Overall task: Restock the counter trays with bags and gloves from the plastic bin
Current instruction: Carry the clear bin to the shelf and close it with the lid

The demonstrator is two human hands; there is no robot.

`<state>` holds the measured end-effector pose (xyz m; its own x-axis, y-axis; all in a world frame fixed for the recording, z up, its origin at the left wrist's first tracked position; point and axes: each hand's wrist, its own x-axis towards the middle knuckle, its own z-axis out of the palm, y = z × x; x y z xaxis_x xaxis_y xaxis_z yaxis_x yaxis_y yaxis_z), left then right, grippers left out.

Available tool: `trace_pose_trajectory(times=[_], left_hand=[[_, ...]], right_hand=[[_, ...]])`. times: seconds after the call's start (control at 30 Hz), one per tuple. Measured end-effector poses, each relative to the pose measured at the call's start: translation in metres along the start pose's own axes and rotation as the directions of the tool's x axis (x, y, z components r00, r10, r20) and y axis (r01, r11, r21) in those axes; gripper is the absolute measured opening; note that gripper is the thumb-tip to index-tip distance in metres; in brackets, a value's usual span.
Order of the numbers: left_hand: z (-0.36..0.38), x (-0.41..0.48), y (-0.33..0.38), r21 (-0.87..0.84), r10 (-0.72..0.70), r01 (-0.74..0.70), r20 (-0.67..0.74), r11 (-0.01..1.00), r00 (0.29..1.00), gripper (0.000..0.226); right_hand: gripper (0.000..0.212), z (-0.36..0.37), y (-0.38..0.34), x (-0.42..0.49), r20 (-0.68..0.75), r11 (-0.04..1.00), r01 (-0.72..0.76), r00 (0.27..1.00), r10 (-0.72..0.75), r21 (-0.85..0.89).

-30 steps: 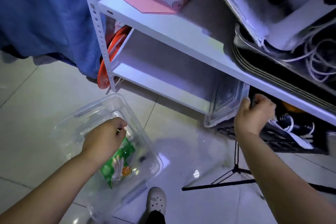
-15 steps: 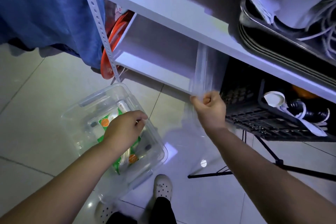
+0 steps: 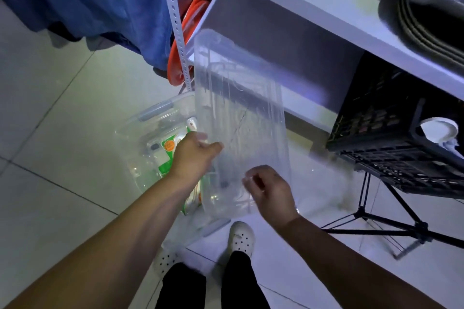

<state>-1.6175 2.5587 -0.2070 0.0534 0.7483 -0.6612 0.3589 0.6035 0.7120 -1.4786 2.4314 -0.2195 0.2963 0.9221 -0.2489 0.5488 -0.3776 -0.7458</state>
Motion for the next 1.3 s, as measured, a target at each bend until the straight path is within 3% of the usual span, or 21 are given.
trace_pose_trajectory(times=[0.07,0.13,0.23,0.33,0.4,0.43,0.63,0.77,0.93,1.2,1.3], left_hand=[[-0.011,0.006,-0.013,-0.067,-0.026,0.020,-0.082,0.998,0.996,0.008],[-0.026,0.010,-0.026,-0.137,-0.046,0.034,-0.088,0.990,0.995,0.008],[-0.048,0.015,-0.051,-0.218,-0.080,0.068,-0.046,0.974,0.996,0.011],[-0.068,0.018,-0.086,-0.263,-0.101,0.101,0.015,0.959,0.995,0.016],[-0.082,0.016,-0.113,-0.251,-0.136,0.136,0.018,0.958,0.991,0.019],[-0.089,0.014,-0.127,-0.235,-0.161,0.156,-0.001,0.959,0.987,0.019],[-0.107,0.009,-0.217,-0.161,-0.342,0.318,-0.151,0.934,0.928,0.013],[-0.103,0.021,-0.255,-0.092,-0.357,0.344,-0.252,0.934,0.900,0.012],[-0.094,0.037,-0.281,0.167,-0.247,0.331,-0.389,0.929,0.887,0.036],[-0.091,0.053,-0.295,0.157,-0.240,0.308,-0.344,0.938,0.908,0.027],[-0.087,0.056,-0.294,0.095,-0.261,0.304,-0.316,0.948,0.912,0.029]], right_hand=[[0.008,-0.010,0.029,0.010,-0.154,0.983,-0.175,0.974,0.164,-0.058],[0.018,-0.017,0.061,0.017,-0.240,0.919,-0.366,0.914,0.326,-0.148],[0.037,-0.013,0.099,0.024,-0.153,0.797,-0.565,0.825,0.544,-0.213],[0.040,0.007,0.110,0.033,0.023,0.702,-0.712,0.702,0.711,0.022],[0.025,0.024,0.107,0.035,0.065,0.677,-0.712,0.696,0.715,0.184],[0.020,0.033,0.107,0.037,0.059,0.693,-0.698,0.711,0.700,0.180],[0.029,0.087,0.106,0.047,0.011,0.849,-0.516,0.854,0.520,-0.112],[0.029,0.116,0.118,0.043,-0.077,0.892,-0.377,0.926,0.370,-0.248],[0.037,0.136,0.140,0.039,-0.075,0.862,-0.412,0.909,0.409,-0.297],[0.041,0.150,0.159,0.045,-0.013,0.826,-0.532,0.842,0.540,-0.186],[0.038,0.147,0.161,0.058,-0.013,0.848,-0.499,0.863,0.505,-0.178]])
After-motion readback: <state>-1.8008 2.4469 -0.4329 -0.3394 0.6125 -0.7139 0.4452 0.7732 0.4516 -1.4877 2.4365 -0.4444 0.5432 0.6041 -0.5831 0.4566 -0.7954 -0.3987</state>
